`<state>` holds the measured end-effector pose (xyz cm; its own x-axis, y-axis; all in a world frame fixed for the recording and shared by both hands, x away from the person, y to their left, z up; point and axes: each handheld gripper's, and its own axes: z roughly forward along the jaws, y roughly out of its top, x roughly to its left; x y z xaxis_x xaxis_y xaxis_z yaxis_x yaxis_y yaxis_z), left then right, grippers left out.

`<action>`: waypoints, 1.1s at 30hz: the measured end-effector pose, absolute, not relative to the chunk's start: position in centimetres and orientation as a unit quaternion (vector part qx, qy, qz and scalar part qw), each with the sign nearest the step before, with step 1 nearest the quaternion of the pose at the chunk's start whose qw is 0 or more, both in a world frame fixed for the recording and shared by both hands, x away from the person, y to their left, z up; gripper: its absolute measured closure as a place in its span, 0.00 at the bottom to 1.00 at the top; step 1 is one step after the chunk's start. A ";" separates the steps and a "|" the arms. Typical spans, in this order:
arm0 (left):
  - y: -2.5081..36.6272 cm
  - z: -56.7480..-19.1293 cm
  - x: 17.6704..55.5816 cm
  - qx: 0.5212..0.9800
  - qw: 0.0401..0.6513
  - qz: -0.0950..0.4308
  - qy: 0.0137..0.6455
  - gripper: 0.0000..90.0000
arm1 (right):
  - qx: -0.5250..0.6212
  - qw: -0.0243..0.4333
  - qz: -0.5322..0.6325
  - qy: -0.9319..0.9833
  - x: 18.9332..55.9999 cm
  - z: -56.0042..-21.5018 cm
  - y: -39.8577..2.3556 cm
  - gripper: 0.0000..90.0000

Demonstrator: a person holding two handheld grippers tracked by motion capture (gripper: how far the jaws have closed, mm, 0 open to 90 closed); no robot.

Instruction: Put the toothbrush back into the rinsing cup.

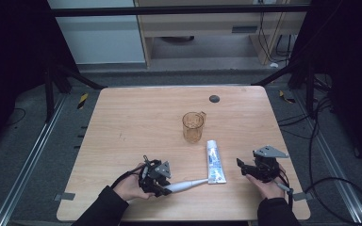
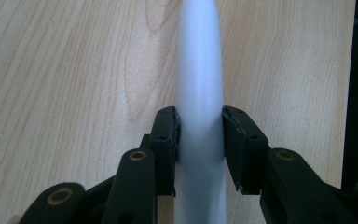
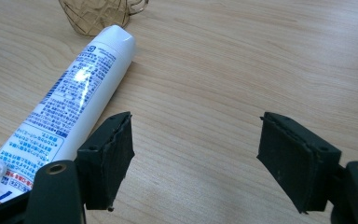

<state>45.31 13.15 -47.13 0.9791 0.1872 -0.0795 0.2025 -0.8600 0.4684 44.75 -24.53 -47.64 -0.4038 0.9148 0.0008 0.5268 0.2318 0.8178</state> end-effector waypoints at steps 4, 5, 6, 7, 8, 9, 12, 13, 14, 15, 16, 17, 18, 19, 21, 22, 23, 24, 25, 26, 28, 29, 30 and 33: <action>13.2 -47.1 45.4 0.964 0.245 -0.024 0.106 0.73 | 0.486 0.250 0.386 0.743 44.7 -47.6 -24.5 0.29; 13.3 -47.1 45.3 0.963 0.246 -0.022 0.108 0.73 | 0.486 0.251 0.386 0.743 44.7 -47.6 -24.5 0.29; 13.3 -47.1 45.3 0.963 0.246 -0.021 0.110 0.73 | 0.486 0.250 0.386 0.743 44.7 -47.6 -24.5 0.29; 13.3 -47.1 45.3 0.962 0.248 -0.020 0.110 0.73 | 0.486 0.251 0.386 0.743 44.8 -47.6 -24.5 0.29; 13.4 -47.0 45.3 0.962 0.249 -0.019 0.110 0.73 | 0.486 0.250 0.386 0.743 44.8 -47.7 -24.5 0.29; 13.4 -47.0 45.3 0.962 0.250 -0.018 0.109 0.73 | 0.486 0.250 0.386 0.743 44.8 -47.7 -24.5 0.29; 13.6 -46.8 45.2 0.962 0.252 -0.015 0.109 0.73 | 0.486 0.250 0.386 0.743 44.7 -47.7 -24.5 0.29; 13.7 -46.7 45.2 0.962 0.251 -0.016 0.108 0.73 | 0.486 0.250 0.386 0.743 44.7 -47.7 -24.5 0.29; 13.8 -46.7 45.2 0.962 0.252 -0.016 0.108 0.73 | 0.486 0.250 0.386 0.743 44.7 -47.7 -24.6 0.29; 13.9 -46.7 45.1 0.961 0.252 -0.016 0.108 0.73 | 0.486 0.250 0.386 0.743 44.7 -47.7 -24.6 0.29; 14.0 -46.6 45.1 0.962 0.250 -0.015 0.108 0.73 | 0.486 0.250 0.386 0.743 44.7 -47.6 -24.6 0.29; 14.1 -46.6 45.1 0.962 0.250 -0.016 0.107 0.73 | 0.486 0.250 0.387 0.743 44.7 -47.6 -24.6 0.29; 14.3 -46.5 45.0 0.961 0.253 -0.016 0.108 0.73 | 0.486 0.249 0.387 0.743 44.7 -47.6 -24.6 0.29; 14.5 -46.4 44.9 0.962 0.251 -0.016 0.107 0.73 | 0.486 0.249 0.387 0.743 44.7 -47.6 -24.6 0.29; 15.1 -46.4 44.8 0.961 0.252 -0.016 0.108 0.73 | 0.487 0.250 0.387 0.742 44.7 -47.6 -24.6 0.29; 15.5 -46.4 44.8 0.961 0.252 -0.015 0.111 0.73 | 0.487 0.250 0.387 0.742 44.7 -47.6 -24.6 0.29; 16.0 -46.4 44.7 0.961 0.252 -0.013 0.113 0.73 | 0.487 0.250 0.387 0.742 44.7 -47.6 -24.6 0.29; 16.3 -46.3 44.7 0.961 0.250 -0.011 0.114 0.73 | 0.487 0.250 0.386 0.742 44.7 -47.7 -24.6 0.29; 16.7 -46.3 44.7 0.960 0.253 -0.012 0.117 0.73 | 0.487 0.250 0.386 0.742 44.8 -47.7 -24.6 0.29; 17.2 -46.3 44.7 0.960 0.253 -0.008 0.121 0.73 | 0.487 0.251 0.386 0.742 44.8 -47.7 -24.6 0.29; 17.7 -46.2 44.7 0.959 0.254 -0.007 0.122 0.73 | 0.487 0.251 0.386 0.742 44.8 -47.7 -24.6 0.29; 18.0 -46.1 44.7 0.959 0.256 -0.006 0.122 0.73 | 0.488 0.250 0.386 0.742 44.8 -47.7 -24.5 0.29; 18.2 -46.1 44.6 0.959 0.255 -0.005 0.121 0.73 | 0.488 0.250 0.386 0.742 44.8 -47.7 -24.5 0.29; 18.6 -46.1 44.6 0.961 0.251 0.001 0.121 0.73 | 0.486 0.251 0.386 0.743 44.8 -47.7 -24.5 0.29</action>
